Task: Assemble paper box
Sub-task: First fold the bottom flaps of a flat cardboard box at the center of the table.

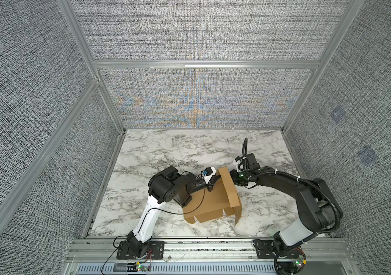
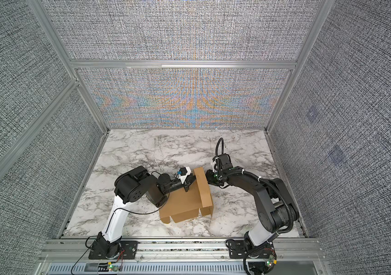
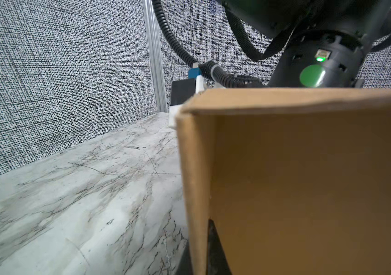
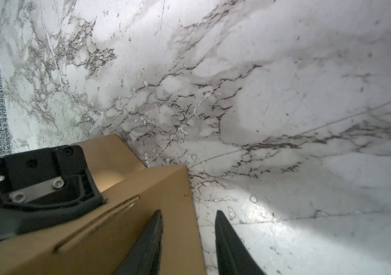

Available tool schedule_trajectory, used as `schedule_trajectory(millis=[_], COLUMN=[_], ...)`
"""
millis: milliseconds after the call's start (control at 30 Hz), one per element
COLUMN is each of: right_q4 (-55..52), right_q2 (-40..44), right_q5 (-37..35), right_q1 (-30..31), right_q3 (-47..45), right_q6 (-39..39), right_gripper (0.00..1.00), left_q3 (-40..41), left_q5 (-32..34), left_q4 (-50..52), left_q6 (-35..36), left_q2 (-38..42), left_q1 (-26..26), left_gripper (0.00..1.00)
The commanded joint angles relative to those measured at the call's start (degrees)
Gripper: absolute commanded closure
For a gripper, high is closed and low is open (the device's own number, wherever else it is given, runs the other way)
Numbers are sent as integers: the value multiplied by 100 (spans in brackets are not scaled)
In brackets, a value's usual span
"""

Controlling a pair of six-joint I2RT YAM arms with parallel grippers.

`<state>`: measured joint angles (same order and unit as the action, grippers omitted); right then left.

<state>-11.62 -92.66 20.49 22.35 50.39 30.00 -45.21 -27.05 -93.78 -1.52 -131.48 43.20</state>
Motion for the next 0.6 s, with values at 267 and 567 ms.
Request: schedule_trajectory(millis=[267, 567], right_q4=[-12, -50], right_q2=[-27, 221], right_q5=[377, 278], right_q1=[127, -213], right_q3=[156, -285], right_q6=[12, -107], right_gripper=[62, 62], left_q3=[3, 257], left_q5=[61, 35], left_q4=[-60, 96], left_q6=[108, 133], left_q2=[-50, 161], left_q1=[31, -13], left_gripper=[100, 77])
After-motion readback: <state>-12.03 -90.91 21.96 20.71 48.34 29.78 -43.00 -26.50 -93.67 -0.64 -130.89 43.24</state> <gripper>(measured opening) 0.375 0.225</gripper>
